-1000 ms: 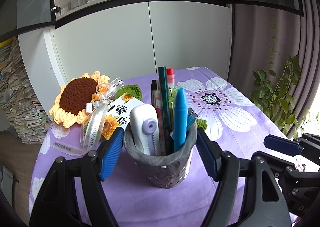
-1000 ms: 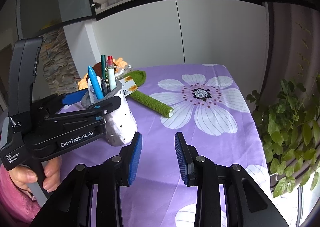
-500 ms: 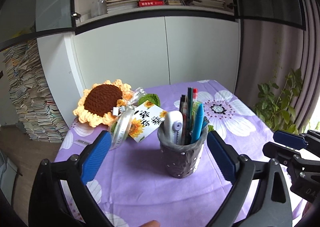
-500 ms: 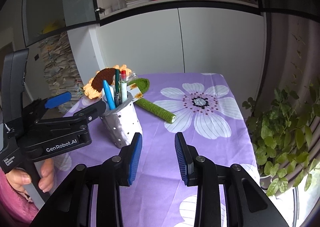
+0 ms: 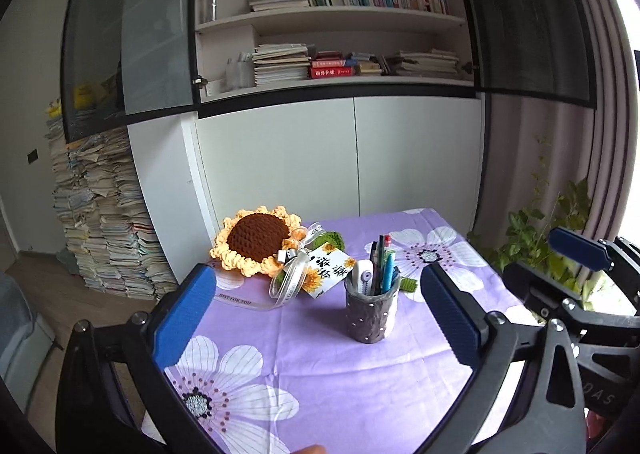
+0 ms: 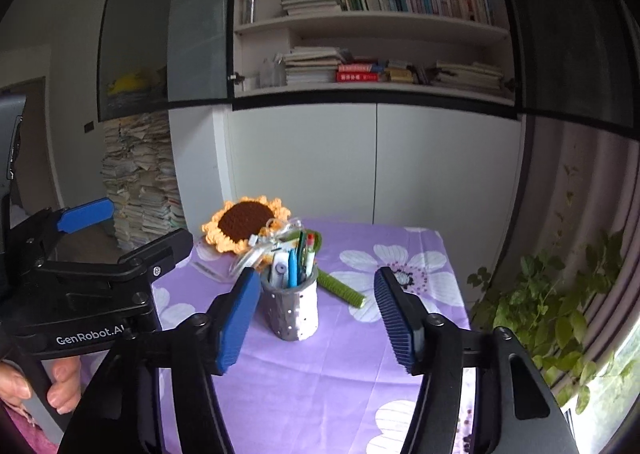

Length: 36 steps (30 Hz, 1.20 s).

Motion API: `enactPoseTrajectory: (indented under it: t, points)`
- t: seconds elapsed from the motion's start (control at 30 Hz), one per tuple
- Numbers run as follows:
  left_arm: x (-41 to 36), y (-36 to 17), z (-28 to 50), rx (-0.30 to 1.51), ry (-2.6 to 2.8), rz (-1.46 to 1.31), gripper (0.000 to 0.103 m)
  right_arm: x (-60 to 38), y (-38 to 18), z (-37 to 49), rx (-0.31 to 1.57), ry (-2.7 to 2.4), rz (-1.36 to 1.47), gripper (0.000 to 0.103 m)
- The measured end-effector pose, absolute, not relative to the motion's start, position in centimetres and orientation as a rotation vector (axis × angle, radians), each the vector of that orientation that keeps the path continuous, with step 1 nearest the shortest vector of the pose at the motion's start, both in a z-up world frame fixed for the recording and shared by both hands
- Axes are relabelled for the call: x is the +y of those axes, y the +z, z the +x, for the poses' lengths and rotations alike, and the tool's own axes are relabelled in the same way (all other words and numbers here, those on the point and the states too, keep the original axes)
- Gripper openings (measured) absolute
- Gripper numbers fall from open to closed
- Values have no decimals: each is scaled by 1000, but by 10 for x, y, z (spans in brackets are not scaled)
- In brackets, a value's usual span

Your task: Organize stationery

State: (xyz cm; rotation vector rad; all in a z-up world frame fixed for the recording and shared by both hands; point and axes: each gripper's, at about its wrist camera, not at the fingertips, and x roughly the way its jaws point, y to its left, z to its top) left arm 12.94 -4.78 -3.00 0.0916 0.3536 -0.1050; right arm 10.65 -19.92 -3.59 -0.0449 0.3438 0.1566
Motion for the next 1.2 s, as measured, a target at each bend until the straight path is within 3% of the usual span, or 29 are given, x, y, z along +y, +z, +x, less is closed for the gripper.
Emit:
enactPoseTrajectory:
  t: [0.1, 0.17, 0.23, 0.67, 1.2]
  points:
    - [-43, -24, 114, 350, -117, 71, 102, -194, -20, 86, 305, 114, -58, 66]
    - [-41, -20, 103, 342, -116, 73, 102, -194, -11, 74, 295, 97, -40, 77]
    - [-40, -16, 91, 330, -121, 66, 102, -196, -5, 61, 277, 78, -12, 82]
    - [-30, 9, 35, 214, -131, 62, 102, -196, 19, -3, 178, 84, 12, 84]
    - [-36, 15, 14, 168, -136, 77, 102, -199, 23, -24, 117, 74, 27, 90]
